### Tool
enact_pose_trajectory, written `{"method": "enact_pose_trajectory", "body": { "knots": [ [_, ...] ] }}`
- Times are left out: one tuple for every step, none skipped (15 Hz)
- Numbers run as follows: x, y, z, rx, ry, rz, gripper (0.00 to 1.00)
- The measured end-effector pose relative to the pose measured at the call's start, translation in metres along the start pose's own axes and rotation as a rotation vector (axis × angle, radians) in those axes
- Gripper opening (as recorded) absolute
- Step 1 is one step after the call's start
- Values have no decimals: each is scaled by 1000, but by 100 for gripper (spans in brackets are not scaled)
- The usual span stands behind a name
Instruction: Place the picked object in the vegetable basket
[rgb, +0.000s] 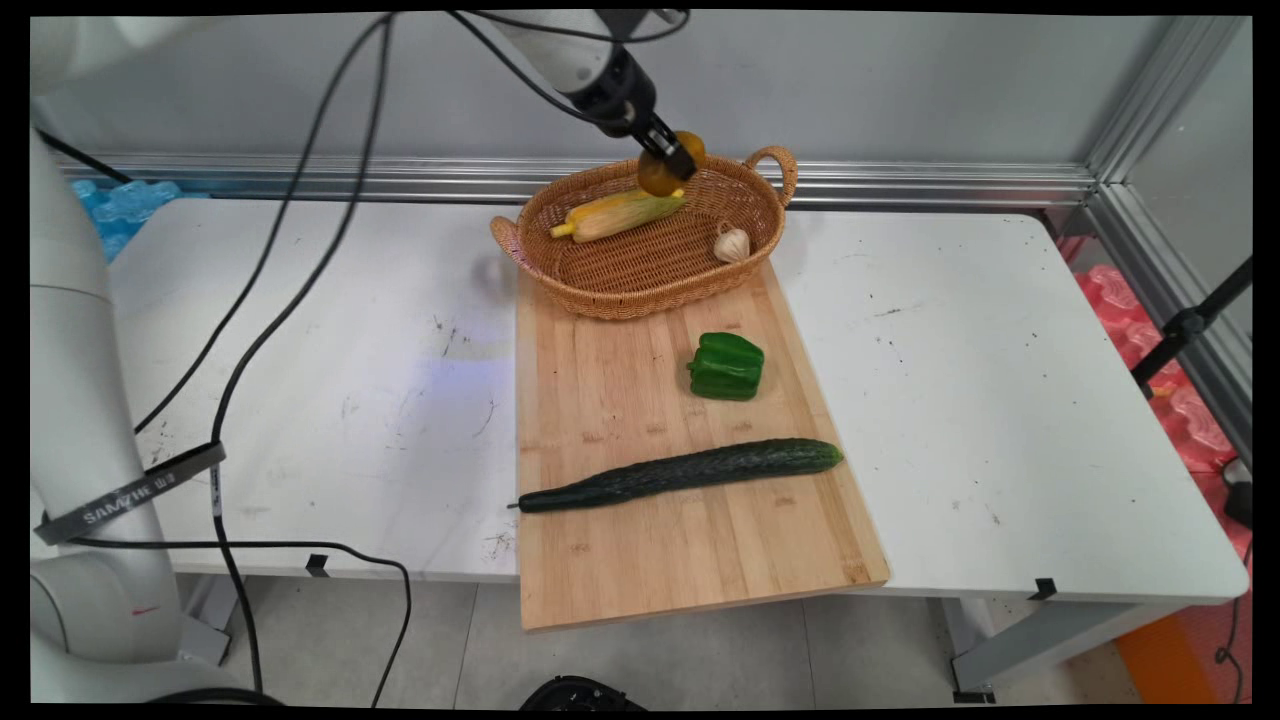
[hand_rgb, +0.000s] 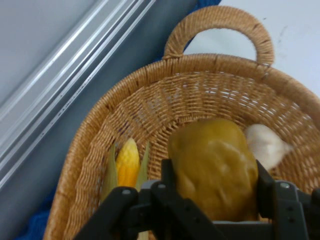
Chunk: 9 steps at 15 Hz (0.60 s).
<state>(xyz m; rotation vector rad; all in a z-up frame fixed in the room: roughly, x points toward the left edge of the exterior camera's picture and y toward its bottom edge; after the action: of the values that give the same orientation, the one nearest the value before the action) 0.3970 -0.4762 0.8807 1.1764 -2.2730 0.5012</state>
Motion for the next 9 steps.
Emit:
{"method": "enact_pose_trajectory", "body": {
  "knots": [
    [3, -1, 12, 4, -8, -4, 0],
    [5, -1, 21, 7, -14, -7, 0],
    [8, -1, 32, 9, -25, -9, 0],
    [10, -2, 43, 11, -38, -12, 0],
    [11, -2, 53, 11, -51, -14, 0],
    [12, -3, 61, 11, -62, -16, 0],
    [13, -3, 70, 10, -75, -19, 0],
    [14, -3, 78, 7, -88, -21, 0],
    [14, -2, 85, 4, -100, -23, 0]
  ]
}}
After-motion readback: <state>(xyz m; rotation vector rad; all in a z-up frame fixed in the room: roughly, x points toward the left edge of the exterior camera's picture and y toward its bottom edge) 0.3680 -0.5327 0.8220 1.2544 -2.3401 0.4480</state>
